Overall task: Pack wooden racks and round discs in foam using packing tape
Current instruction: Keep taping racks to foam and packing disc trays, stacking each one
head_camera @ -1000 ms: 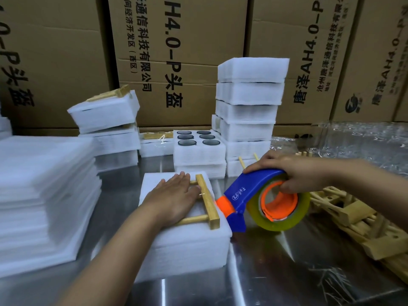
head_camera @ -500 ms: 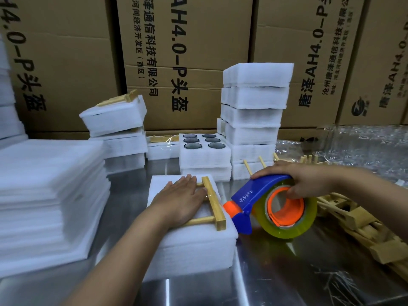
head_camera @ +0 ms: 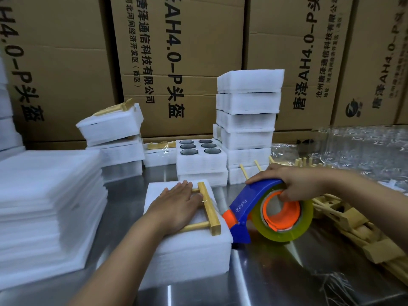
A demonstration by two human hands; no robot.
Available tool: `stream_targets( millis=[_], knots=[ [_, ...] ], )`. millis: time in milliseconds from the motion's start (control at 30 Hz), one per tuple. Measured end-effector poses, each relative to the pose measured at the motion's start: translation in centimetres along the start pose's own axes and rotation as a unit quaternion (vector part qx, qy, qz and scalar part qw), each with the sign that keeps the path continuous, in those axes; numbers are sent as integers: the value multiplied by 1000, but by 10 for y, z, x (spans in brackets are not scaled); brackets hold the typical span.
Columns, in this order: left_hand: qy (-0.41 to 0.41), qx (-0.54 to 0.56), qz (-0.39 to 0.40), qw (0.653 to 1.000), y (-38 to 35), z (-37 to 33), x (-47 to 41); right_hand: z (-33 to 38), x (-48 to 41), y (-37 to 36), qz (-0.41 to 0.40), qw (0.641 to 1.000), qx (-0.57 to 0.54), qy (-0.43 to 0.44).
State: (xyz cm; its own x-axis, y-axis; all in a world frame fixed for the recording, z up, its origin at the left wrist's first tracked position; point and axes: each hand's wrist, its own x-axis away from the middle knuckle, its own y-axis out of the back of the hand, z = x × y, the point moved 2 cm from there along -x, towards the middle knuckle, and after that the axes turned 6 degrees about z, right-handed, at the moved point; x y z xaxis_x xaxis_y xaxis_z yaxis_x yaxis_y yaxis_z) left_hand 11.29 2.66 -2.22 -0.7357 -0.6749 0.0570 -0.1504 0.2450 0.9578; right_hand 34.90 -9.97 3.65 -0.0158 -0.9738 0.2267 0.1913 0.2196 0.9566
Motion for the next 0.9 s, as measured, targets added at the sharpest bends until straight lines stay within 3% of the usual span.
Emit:
stream_targets(
  millis=[233, 300, 433, 533, 600, 900],
  knots=[
    [-5, -14, 9, 1000, 0, 1, -1, -10, 24, 16, -152, 985, -84, -17],
    [-4, -14, 7, 1000, 0, 2, -1, -7, 20, 7, -239, 969, -33, -53],
    [-7, -18, 8, 1000, 0, 1, -2, 16, 12, -38, -367, 897, 212, -122],
    [-4, -16, 7, 1000, -1, 2, -3, 27, 17, -71, -452, 849, 250, -113],
    [-1, -10, 6, 1000, -2, 3, -5, 29, 23, -89, -479, 834, 253, -103],
    [4, -4, -7, 1000, -2, 5, -7, 36, 42, -125, -444, 884, 146, 32]
  ],
)
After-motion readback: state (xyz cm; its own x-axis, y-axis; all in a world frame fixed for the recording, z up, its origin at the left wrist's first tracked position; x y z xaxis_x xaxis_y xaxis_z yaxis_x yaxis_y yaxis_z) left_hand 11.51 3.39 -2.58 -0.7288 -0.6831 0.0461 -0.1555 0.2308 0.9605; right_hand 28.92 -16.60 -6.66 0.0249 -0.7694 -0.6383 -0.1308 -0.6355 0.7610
